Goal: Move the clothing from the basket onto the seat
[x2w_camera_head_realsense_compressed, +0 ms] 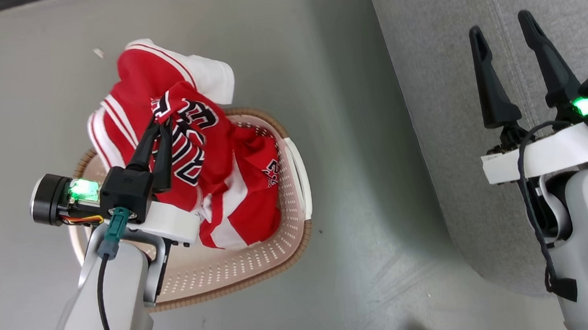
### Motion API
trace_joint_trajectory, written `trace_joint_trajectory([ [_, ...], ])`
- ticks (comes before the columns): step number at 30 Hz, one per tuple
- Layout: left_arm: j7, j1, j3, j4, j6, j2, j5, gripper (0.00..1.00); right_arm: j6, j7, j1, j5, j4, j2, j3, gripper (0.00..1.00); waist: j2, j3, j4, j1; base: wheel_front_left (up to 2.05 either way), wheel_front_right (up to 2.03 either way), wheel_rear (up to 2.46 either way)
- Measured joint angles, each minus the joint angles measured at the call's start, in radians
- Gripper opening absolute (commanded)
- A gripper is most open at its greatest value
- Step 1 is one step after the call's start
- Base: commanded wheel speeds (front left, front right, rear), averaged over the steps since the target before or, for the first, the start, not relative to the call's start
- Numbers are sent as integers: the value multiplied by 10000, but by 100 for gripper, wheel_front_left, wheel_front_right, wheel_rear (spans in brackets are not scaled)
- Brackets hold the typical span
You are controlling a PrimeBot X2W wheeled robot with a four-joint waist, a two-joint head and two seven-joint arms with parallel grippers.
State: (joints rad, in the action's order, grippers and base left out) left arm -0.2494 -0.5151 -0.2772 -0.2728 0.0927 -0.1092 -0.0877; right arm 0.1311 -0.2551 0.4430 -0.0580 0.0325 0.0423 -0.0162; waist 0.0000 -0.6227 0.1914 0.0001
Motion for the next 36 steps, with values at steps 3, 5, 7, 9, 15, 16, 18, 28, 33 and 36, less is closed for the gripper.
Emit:
trace_joint_trajectory([
  [3,0,96,6,188,-50,-2,-8,0,-2,0,-113,121,27,0,-58,100,0,188,-78,0,0,0,0],
  [5,0,146,-10,355,-136,-10,-65,0,0,0,-132,192,33,0,-94,100,0,382,-151,0,0,0,0],
  [7,-2,146,-40,516,-178,-31,-65,0,0,0,-168,192,52,0,-144,100,0,579,-218,0,0,0,0],
  [9,-2,145,-113,616,-268,-86,-75,0,0,0,-316,192,73,2,-153,100,0,776,-280,0,0,0,0],
  [15,-2,129,-464,667,-713,-186,-75,0,-2,0,-550,192,182,8,104,100,0,1391,-447,0,0,0,0],
  [16,0,123,-546,667,-813,-174,-77,0,0,0,-555,192,190,10,196,100,0,1493,-472,0,0,0,0],
  [18,19,99,-696,663,-972,-163,-77,0,0,0,-583,192,222,8,380,100,0,1703,-517,0,0,0,0],
  [28,564,-36,-961,621,-1413,-23,-355,0,0,0,-1181,190,516,21,1108,100,0,2737,-686,-1,0,0,0],
  [33,817,-74,-1074,598,-1567,42,-445,0,0,0,-1551,276,786,31,1651,100,0,3237,-752,0,0,0,0],
  [36,936,-100,-1158,608,-1588,79,-512,0,0,0,-1666,522,903,38,1994,100,0,3526,-790,-1,0,0,0],
])
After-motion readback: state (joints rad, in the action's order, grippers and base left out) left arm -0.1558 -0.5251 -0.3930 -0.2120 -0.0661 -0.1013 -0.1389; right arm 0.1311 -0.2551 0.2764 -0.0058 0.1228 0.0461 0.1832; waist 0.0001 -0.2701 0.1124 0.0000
